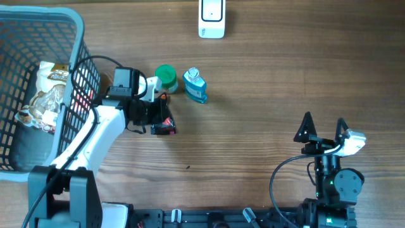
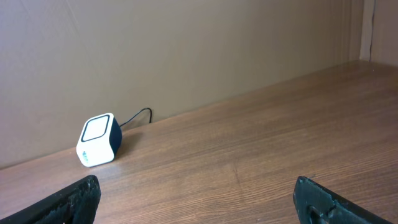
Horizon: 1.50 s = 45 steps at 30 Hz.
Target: Scan the item barcode
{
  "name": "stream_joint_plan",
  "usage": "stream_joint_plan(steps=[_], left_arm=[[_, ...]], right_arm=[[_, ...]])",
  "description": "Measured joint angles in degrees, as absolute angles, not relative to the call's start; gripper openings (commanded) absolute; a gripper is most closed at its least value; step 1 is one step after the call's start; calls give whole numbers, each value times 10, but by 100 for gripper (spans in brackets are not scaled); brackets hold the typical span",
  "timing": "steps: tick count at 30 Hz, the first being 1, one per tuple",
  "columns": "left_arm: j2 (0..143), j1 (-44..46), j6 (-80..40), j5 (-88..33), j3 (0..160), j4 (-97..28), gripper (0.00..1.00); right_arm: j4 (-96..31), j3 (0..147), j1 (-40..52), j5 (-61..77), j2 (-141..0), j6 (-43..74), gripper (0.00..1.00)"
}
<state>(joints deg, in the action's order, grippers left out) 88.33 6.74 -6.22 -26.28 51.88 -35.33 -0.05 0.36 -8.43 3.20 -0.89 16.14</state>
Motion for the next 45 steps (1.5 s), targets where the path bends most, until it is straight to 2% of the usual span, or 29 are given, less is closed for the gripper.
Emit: stream_joint_plan(steps=[1,4,5,8,13,16,19,23,25,34,41,45], left_arm=[[883,67,-62,-265,518,-353,9],[868,67,-61,-275,518,-358,88],[851,67,-61,-278,518,-366,100],[769,67,-66,-284,542,-409,100],[627,33,-102,-234,698,-424,100],[604,-53,-132,-194,777,-450,100],[622,-195,-178,-174,823,-487,100],[701,-355,-239,-163,826,-522,100],[749,-400,-253,-158,825,-530,100],[895,-423,-265,-113,815,-501,100],[946,-423,-265,-91,648,-328,100],[946,-423,-271,-81,587,-276,100]], right_arm=[[0,4,-84,32,-9,161,100],[-1,4,-84,32,-9,161,100],[-1,4,-84,32,-9,161,100],[-1,4,-84,32,-9,161,100],[0,3,-84,32,-9,161,100],[-1,4,-84,32,-9,161,100],[0,4,-84,32,-9,161,100],[0,3,-84,32,-9,161,100],[-1,3,-84,32,-9,161,100],[-1,4,-84,32,-9,161,100],[0,4,-84,32,-9,161,100],[0,4,-84,32,-9,161,100]])
